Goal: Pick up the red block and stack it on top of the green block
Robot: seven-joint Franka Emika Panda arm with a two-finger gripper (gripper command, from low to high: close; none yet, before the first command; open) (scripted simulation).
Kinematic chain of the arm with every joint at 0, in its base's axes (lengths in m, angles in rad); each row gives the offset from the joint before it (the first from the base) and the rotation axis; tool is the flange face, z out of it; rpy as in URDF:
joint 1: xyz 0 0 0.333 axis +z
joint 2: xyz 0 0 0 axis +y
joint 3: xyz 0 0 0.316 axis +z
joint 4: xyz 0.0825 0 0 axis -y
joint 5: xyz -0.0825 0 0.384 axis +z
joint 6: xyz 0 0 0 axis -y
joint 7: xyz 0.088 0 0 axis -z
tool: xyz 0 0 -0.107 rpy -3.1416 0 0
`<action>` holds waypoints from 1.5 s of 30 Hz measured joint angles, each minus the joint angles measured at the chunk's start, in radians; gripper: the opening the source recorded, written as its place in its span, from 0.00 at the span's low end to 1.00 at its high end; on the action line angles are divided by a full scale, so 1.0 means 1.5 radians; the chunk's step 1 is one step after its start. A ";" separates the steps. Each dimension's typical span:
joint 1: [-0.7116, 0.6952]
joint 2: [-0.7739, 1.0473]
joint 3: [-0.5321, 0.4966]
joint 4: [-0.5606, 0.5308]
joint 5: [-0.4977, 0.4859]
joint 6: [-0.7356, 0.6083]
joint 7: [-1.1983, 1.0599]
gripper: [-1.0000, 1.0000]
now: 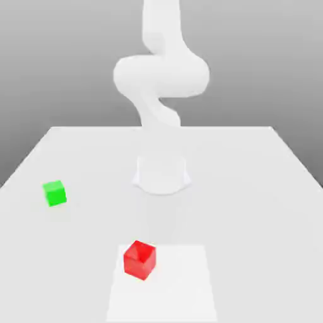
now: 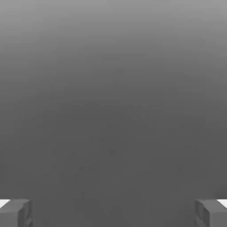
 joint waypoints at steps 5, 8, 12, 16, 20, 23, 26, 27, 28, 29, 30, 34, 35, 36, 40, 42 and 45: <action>-0.020 0.126 0.001 -0.079 0.008 0.078 0.050 0.50; -0.033 0.201 0.004 -0.126 0.012 0.124 0.081 0.50; -0.049 0.301 0.007 -0.188 0.013 0.186 0.126 0.50; -0.063 0.399 0.006 -0.250 0.006 0.247 0.174 0.50; -0.071 0.496 0.001 -0.290 -0.004 0.313 0.212 0.50; -0.072 0.568 0.001 -0.284 -0.006 0.374 0.217 0.50; -0.071 0.634 0.001 -0.275 -0.007 0.430 0.217 0.00; -0.071 0.634 0.001 -0.275 -0.007 0.430 0.217 0.00; -0.071 0.634 0.001 -0.275 -0.007 0.430 0.218 0.00; -0.072 0.634 0.001 -0.275 -0.008 0.430 0.218 0.00; -0.072 0.634 0.001 -0.275 -0.008 0.431 0.218 0.00; -0.073 0.619 0.002 -0.277 -0.009 0.418 0.219 0.00; -0.073 0.599 0.003 -0.280 -0.009 0.401 0.219 0.00; -0.074 0.577 0.004 -0.284 -0.009 0.382 0.219 0.00; -0.080 0.488 0.002 -0.297 -0.007 0.307 0.214 0.00; -0.085 0.466 -0.028 -0.305 -0.012 0.293 0.202 0.00; -0.156 0.443 -0.067 -0.316 -0.025 0.282 0.183 0.00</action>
